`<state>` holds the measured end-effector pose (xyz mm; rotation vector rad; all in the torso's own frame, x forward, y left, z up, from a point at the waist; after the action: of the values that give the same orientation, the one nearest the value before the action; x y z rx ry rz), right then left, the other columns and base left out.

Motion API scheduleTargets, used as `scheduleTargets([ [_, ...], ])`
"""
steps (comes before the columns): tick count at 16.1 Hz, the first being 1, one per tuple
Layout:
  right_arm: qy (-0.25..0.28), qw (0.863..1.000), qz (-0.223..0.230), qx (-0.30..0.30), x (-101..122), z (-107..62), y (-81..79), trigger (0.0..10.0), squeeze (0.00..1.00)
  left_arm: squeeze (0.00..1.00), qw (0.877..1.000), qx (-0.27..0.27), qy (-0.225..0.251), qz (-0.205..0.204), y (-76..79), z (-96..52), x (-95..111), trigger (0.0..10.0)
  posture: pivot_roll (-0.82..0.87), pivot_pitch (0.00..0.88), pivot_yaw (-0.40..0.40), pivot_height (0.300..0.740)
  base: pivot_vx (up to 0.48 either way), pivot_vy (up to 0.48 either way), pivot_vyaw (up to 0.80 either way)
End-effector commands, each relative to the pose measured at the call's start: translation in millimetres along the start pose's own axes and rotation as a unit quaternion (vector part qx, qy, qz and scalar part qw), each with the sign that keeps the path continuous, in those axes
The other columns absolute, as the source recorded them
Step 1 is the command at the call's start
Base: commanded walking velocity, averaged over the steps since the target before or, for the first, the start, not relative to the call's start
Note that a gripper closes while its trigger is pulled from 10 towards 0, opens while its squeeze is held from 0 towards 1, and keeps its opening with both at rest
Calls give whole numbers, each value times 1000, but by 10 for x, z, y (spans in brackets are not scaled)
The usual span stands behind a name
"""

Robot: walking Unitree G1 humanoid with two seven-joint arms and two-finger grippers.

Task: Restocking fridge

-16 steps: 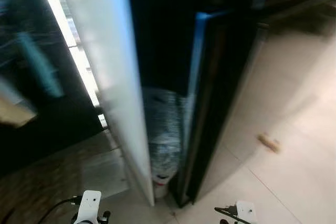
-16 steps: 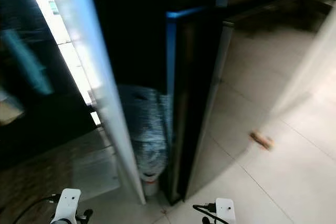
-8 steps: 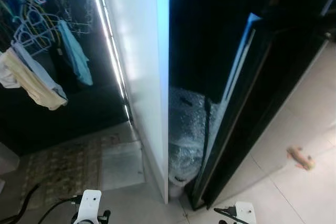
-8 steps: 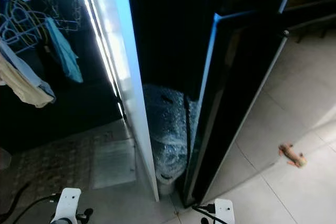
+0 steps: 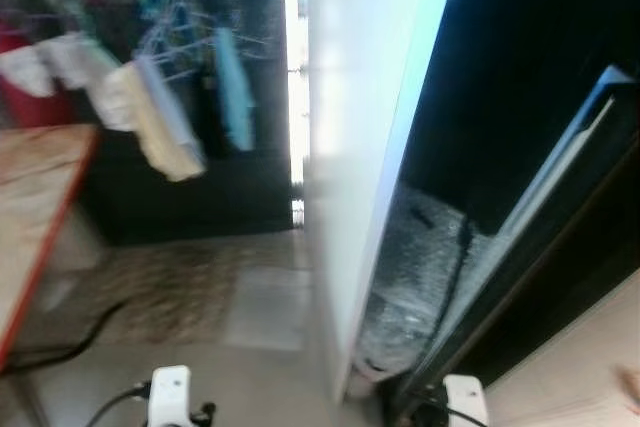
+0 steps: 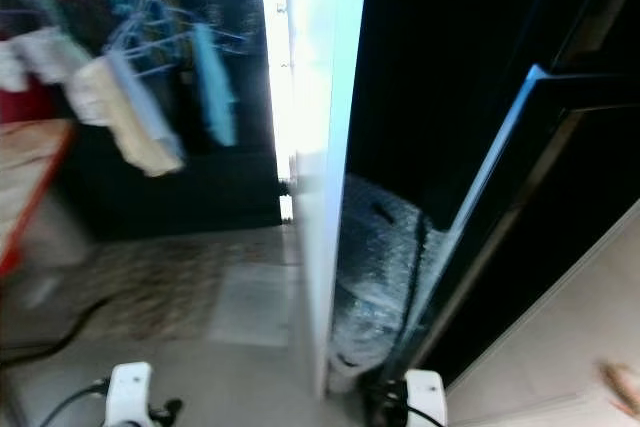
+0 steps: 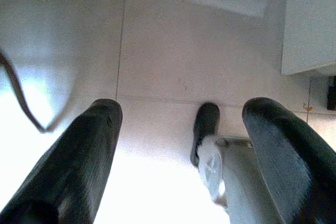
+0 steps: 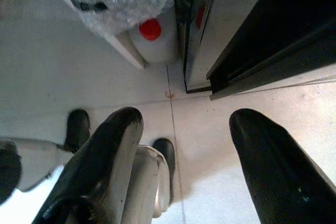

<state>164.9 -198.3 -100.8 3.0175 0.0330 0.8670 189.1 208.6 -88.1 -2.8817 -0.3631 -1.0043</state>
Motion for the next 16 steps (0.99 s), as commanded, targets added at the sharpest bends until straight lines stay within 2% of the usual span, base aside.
scheduleTargets([
  [1,-2,1000,-2,2,-2,3,-18,10000,0,0,1000,7,-11,-10,-60,-13,-58,10000,-107,29,-41,740,0,0,800],
  [16,-8,1000,-4,9,-21,1,-24,10000,0,0,1000,6,-11,-1,-61,-2,-15,10000,-108,26,-34,740,0,0,650],
])
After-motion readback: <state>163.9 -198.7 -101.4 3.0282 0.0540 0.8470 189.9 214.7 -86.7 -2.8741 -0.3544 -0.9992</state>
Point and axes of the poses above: a point about 5 cm out from each wrist's last joint towards the gripper, its own z axis pointing out of the wrist towards the gripper, its own x axis along the axis of the wrist's last joint, y = z × x, the point moved 1 cm from there along z, pointing out of the wrist towards the gripper, and after that the axes turned 6 degrees about -z, right-handed, at the moved point
